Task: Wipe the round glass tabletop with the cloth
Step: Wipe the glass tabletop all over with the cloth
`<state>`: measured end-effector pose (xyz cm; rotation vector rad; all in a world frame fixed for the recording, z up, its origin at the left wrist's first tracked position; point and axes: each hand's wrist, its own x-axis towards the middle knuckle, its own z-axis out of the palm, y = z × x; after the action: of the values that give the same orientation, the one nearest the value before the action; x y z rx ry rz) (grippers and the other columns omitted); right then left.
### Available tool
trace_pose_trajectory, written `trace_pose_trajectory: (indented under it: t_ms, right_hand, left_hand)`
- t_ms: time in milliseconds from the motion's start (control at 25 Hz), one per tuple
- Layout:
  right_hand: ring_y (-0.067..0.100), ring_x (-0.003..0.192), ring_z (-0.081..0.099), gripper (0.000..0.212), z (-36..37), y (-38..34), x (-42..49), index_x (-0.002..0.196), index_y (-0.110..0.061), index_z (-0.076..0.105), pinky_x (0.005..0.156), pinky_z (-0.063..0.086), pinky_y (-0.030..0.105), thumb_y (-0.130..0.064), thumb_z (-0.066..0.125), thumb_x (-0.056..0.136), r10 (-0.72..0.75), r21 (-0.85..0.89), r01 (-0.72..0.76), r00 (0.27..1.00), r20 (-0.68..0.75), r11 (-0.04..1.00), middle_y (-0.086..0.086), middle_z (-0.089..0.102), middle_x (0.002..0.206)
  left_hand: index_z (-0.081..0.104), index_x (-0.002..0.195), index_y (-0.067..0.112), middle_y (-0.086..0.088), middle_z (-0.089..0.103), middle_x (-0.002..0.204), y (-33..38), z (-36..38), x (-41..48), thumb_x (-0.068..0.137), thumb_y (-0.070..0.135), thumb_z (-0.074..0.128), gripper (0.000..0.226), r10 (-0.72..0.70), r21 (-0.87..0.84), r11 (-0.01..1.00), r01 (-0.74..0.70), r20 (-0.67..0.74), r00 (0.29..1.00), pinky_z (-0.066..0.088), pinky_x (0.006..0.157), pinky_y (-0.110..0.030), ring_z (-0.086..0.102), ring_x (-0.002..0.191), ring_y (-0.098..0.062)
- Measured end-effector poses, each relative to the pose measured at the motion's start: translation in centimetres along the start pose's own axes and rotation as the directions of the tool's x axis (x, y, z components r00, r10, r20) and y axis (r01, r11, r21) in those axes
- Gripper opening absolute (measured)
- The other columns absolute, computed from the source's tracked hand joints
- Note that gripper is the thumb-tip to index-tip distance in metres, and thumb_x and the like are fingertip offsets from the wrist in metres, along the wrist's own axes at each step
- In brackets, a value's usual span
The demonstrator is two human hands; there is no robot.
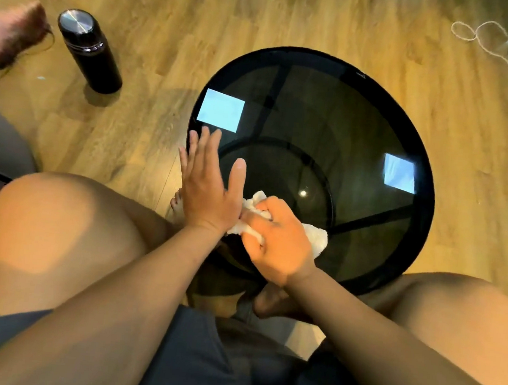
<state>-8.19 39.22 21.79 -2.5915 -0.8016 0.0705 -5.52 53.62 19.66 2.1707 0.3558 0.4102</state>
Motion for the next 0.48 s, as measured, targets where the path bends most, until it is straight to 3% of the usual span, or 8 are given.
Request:
trace_pose_trajectory:
  t_ms: [120, 200, 360, 480]
  right_hand:
    - [0.018, 0.078, 0.042, 0.02, 0.2, 0.3, 3.3, 0.09, -0.008, 0.066, 0.068, 0.034, 0.024, -0.021, 0.051, 0.087, -0.162, 0.007, 0.162, 0.987, -0.013, 0.987, 0.01, 0.054, 0.085]
    - [0.017, 0.079, 0.043, 0.016, 0.2, 0.4, 6.2, 0.088, -0.008, 0.065, 0.07, 0.034, 0.02, -0.02, 0.055, 0.087, -0.204, 0.03, 0.203, 0.978, 0.039, 0.979, 0.011, 0.056, 0.087]
    - [0.023, 0.08, 0.05, 0.01, 0.7, 0.7, 12.6, 0.091, 0.0, 0.067, 0.065, 0.042, 0.032, -0.007, 0.06, 0.089, -0.18, 0.105, 0.168, 0.977, 0.116, 0.98, 0.017, 0.057, 0.092]
    - [0.014, 0.081, 0.044, 0.016, 1.0, 1.2, 15.5, 0.09, -0.004, 0.069, 0.062, 0.046, 0.034, -0.018, 0.063, 0.088, -0.268, -0.022, 0.272, 0.957, 0.114, 0.962, 0.012, 0.059, 0.098]
  left_hand:
    - [0.042, 0.146, 0.007, -0.015, 0.037, 0.157, 0.0, 0.0, 0.1, 0.096, 0.044, 0.031, 0.063, 0.068, 0.021, 0.997, -0.068, 0.003, 0.998, 0.004, 0.125, -0.044, 0.022, 0.151, -0.03]
    - [0.04, 0.147, 0.006, -0.016, 0.037, 0.157, -0.1, -0.1, 0.0, 0.097, 0.045, 0.032, 0.064, 0.09, 0.021, 0.996, -0.091, 0.011, 0.996, 0.004, 0.125, -0.043, 0.023, 0.151, -0.031]
    - [0.034, 0.15, 0.003, -0.019, 0.025, 0.161, -0.3, 0.0, 0.2, 0.095, 0.049, 0.035, 0.072, 0.045, -0.005, 0.999, -0.045, -0.012, 0.999, 0.014, 0.123, -0.051, 0.017, 0.152, -0.032]
    - [0.03, 0.151, 0.0, -0.023, 0.022, 0.161, -0.3, 0.1, 0.4, 0.094, 0.048, 0.037, 0.075, 0.041, -0.008, 0.999, -0.041, -0.046, 0.998, 0.018, 0.12, -0.055, 0.016, 0.152, -0.035]
